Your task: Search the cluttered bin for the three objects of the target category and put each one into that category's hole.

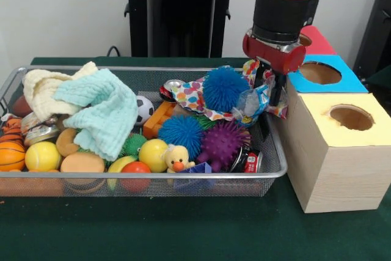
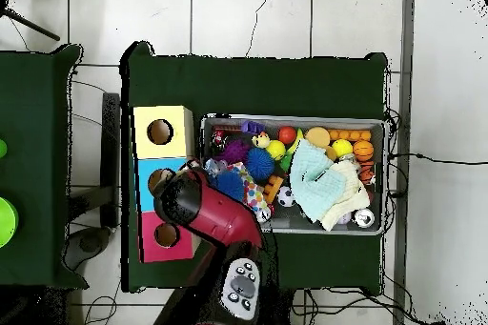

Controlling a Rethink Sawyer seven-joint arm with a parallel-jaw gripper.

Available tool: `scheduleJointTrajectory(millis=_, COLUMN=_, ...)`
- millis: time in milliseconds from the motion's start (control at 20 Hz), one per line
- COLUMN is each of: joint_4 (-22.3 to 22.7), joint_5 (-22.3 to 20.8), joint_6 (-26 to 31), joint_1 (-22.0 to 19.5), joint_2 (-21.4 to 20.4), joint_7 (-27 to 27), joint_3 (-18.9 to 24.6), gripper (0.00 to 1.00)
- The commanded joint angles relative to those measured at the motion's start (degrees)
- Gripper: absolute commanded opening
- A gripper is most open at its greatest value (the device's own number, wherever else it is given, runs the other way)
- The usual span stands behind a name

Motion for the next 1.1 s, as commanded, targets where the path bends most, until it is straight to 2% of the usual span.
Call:
scheduleJointTrajectory(millis=50, joint_4=-2.4, joint_5=8.3, joint_6=5.7, joint_1=6.7, joint_2=3.0, joint_7=24.4, joint_3=1.8, gripper=0.0)
scheduleJointTrajectory(millis=150, joint_4=-2.6, joint_5=8.7, joint_6=7.6, joint_1=7.6, joint_2=2.3, joint_7=24.7, joint_3=0.8, gripper=0.0)
scheduleJointTrajectory(millis=300, joint_4=-1.3, joint_5=7.9, joint_6=10.6, joint_1=6.6, joint_2=-0.1, joint_7=23.2, joint_3=1.0, gripper=0.0)
scheduleJointTrajectory(millis=500, joint_4=-0.2, joint_5=5.2, joint_6=16.2, joint_1=5.5, joint_2=-3.6, joint_7=22.1, joint_3=-0.2, gripper=0.0)
scheduleJointTrajectory(millis=650, joint_4=1.2, joint_5=3.3, joint_6=18.3, joint_1=3.8, joint_2=-5.8, joint_7=18.9, joint_3=-0.4, gripper=0.0)
scheduleJointTrajectory(millis=800, joint_4=2.4, joint_5=-0.6, joint_6=22.1, joint_1=0.6, joint_2=-9.0, joint_7=12.1, joint_3=-1.8, gripper=0.0)
scheduleJointTrajectory(millis=950, joint_4=-0.4, joint_5=-8.0, joint_6=33.0, joint_1=-2.2, joint_2=-13.7, joint_7=5.8, joint_3=-5.9, gripper=0.0)
scheduleJointTrajectory(millis=1100, joint_4=-3.0, joint_5=-13.1, joint_6=40.6, joint_1=-6.0, joint_2=-17.0, joint_7=1.3, joint_3=-5.3, gripper=0.0)
